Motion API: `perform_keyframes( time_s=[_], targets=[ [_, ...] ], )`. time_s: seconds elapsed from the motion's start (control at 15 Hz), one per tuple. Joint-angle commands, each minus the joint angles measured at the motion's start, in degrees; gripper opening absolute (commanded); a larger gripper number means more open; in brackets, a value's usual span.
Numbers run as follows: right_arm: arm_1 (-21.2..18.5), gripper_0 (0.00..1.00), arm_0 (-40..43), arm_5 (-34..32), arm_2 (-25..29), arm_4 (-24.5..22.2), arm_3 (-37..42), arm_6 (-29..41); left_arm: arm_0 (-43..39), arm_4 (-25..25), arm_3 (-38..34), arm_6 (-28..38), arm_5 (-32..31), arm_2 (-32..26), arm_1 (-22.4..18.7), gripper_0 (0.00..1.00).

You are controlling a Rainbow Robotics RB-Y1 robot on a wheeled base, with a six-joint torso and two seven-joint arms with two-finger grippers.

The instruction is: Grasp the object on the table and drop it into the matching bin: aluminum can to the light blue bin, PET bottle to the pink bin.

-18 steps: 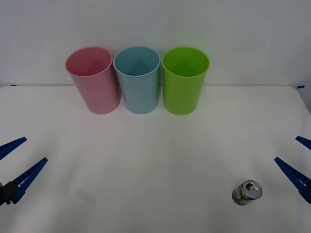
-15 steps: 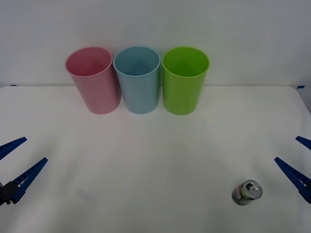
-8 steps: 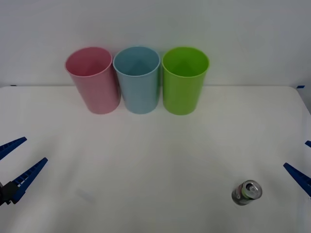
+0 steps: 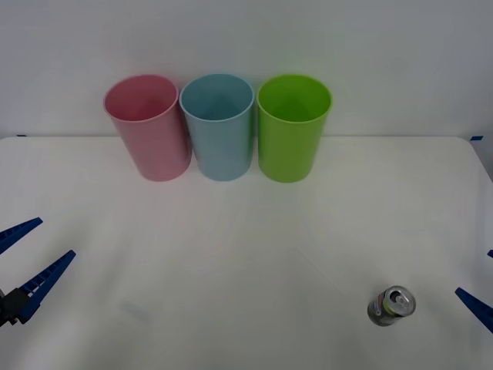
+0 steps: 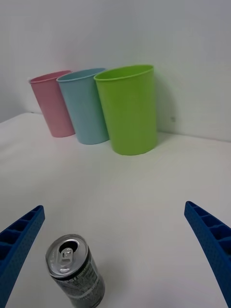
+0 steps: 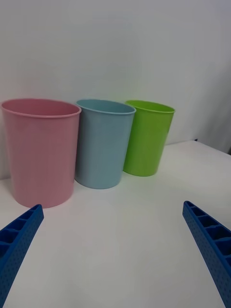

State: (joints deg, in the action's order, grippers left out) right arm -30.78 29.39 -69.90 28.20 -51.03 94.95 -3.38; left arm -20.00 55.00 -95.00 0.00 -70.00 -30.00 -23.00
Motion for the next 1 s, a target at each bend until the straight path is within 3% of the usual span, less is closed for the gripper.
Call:
perform_keyframes(
  time_s=[0.07, 0.4, 0.67, 1.0],
  targets=[
    [-1.03, 1.00, -0.03, -3.40, -0.07, -0.12, -3.37, -1.72, 0.00, 0.00, 0.00, 0.00, 0.00, 0.00, 0.00, 1.00],
    [-2.70, 1.00, -0.47, -8.06, -0.16, -1.96, -7.68, -4.53, 0.00, 0.00, 0.00, 0.00, 0.00, 0.00, 0.00, 1.00],
    [-2.70, 1.00, -3.37, -10.70, -1.30, -2.67, -12.78, -13.24, 0.00, 0.00, 0.00, 0.00, 0.00, 0.00, 0.00, 1.00],
    [-2.97, 1.00, -6.10, -13.33, -3.23, -6.10, -18.40, -17.54, 0.00, 0.00, 0.00, 0.00, 0.00, 0.00, 0.00, 1.00]
  ],
)
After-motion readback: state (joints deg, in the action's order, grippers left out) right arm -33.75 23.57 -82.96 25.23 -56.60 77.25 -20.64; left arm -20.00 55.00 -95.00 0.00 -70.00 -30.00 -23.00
